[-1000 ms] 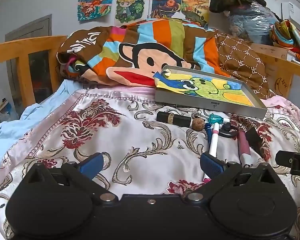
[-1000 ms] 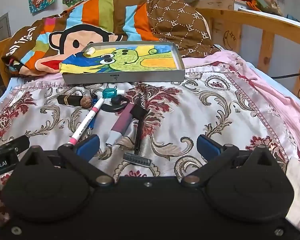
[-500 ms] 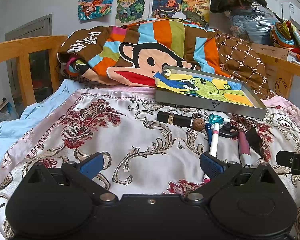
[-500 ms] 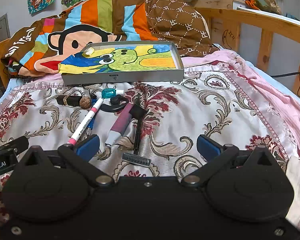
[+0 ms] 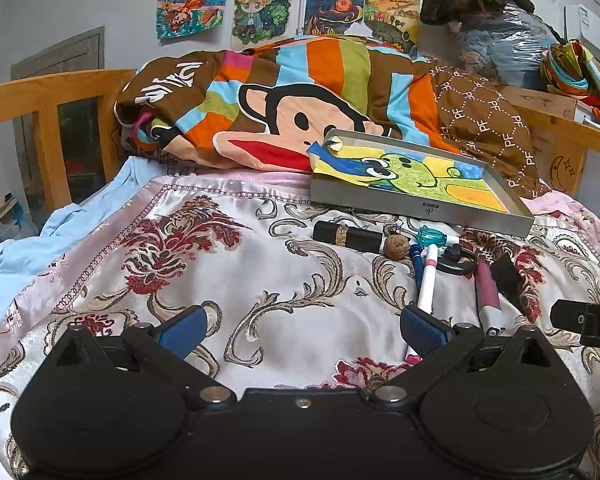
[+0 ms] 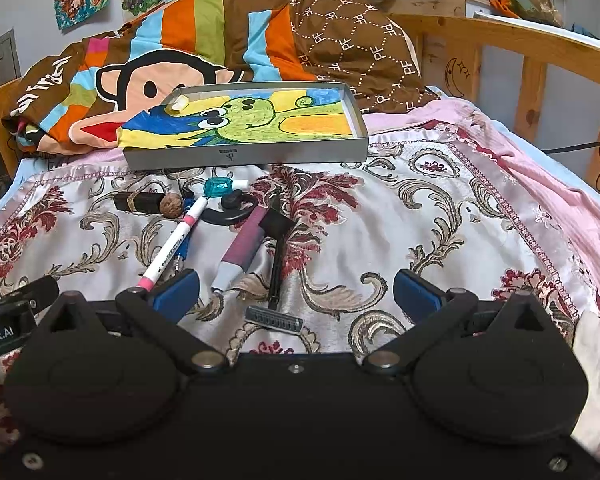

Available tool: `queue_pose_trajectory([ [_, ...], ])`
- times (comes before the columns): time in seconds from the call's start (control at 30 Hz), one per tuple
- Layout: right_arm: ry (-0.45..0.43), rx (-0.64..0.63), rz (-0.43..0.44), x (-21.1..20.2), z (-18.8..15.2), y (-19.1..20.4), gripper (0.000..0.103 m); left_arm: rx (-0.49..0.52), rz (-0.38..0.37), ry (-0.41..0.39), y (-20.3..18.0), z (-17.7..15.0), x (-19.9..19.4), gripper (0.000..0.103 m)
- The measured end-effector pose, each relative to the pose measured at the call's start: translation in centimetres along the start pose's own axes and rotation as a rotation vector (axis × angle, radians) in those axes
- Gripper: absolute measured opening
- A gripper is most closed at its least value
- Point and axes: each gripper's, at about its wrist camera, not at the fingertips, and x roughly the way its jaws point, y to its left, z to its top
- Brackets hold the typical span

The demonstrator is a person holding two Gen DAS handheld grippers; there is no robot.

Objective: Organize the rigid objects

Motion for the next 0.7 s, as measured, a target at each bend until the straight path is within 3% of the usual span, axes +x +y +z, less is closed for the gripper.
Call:
queue_pose_trajectory([
  [0.7,0.02,0.025,0.051,-0.39,0.24,0.42,0.103,0.007,0.016,0.025,-0.51,0.14,-0.03,0.102],
])
